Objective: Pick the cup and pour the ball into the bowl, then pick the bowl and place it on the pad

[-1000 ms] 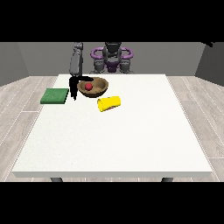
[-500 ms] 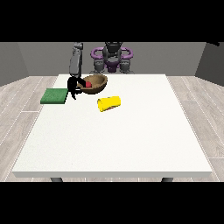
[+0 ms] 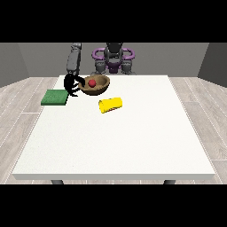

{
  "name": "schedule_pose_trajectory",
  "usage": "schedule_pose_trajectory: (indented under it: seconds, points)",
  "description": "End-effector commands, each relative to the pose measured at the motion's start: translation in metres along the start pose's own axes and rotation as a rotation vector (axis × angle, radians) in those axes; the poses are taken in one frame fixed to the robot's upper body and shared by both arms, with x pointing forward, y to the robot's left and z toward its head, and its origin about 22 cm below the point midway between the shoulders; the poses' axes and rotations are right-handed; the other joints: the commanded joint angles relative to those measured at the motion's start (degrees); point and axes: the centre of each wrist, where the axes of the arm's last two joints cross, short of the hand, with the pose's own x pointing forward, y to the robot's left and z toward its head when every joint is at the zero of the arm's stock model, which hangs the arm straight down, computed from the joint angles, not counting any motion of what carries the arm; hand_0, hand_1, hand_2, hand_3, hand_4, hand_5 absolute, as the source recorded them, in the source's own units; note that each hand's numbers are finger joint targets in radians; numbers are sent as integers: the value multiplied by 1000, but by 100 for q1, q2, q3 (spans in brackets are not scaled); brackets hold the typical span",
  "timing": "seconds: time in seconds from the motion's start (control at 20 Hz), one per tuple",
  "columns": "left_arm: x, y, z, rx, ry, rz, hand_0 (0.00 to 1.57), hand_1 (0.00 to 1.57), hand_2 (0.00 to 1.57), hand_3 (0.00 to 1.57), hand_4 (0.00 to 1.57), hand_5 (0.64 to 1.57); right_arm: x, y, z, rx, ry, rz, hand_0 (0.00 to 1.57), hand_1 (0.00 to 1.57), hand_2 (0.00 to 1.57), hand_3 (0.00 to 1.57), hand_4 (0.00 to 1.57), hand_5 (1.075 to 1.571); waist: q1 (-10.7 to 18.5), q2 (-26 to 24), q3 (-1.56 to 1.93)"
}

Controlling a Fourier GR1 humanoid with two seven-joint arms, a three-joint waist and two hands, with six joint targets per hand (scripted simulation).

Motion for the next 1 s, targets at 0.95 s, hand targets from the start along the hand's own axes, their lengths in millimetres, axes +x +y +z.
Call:
schedule_pose_trajectory:
  seconds: [0.95]
  points:
    - [2,25,13,108,-162,-81,0,0,0,0,703,1562,169,-109,-57,-33,-142,91,1571,1571,1571,1373,990,1571,-385,1047,83]
